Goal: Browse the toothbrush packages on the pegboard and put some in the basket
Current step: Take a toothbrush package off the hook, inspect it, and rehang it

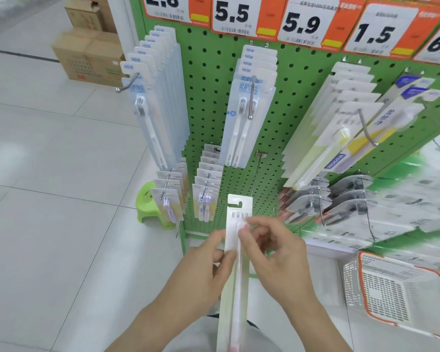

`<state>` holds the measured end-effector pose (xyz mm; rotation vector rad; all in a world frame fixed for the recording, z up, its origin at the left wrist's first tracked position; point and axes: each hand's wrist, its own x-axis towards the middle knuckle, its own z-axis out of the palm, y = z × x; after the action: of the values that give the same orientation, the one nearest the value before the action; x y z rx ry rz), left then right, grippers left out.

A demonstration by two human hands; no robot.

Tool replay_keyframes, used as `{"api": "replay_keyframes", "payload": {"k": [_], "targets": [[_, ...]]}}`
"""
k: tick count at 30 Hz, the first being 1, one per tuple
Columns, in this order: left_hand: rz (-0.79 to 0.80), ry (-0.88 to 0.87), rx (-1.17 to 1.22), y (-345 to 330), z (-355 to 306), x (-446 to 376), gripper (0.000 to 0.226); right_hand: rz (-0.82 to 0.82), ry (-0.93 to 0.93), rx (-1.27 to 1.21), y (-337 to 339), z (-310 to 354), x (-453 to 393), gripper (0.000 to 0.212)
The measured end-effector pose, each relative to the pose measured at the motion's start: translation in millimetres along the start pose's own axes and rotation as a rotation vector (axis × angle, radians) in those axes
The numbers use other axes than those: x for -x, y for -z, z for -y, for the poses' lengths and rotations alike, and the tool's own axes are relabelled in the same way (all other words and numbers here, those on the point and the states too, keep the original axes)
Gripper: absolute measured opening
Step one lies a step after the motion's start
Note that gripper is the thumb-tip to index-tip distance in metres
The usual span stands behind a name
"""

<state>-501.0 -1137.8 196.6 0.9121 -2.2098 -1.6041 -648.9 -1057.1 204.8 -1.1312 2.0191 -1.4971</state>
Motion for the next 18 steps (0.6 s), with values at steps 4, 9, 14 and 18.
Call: {"api": "replay_keyframes", "payload": {"k": [4,9,14,18], "targets": [[0.029,-0.032,-0.046,0,1,5,0.034,0.007,-0.053,0.009,-4,-6,3,0.013],[0.033,-0.032,0.017,-1,1,11,0.046,0.03,-0.102,-0.135,-4,-12,6,0.023],[0.059,0.005,0.079,2,6,12,0.053,0.111,-0.149,-0.196,-4,-21,4,0.027],[0.122,0.034,0.053,4,6,15,0.075,0.177,-0.159,-0.203,-4,-24,3,0.039]]}}
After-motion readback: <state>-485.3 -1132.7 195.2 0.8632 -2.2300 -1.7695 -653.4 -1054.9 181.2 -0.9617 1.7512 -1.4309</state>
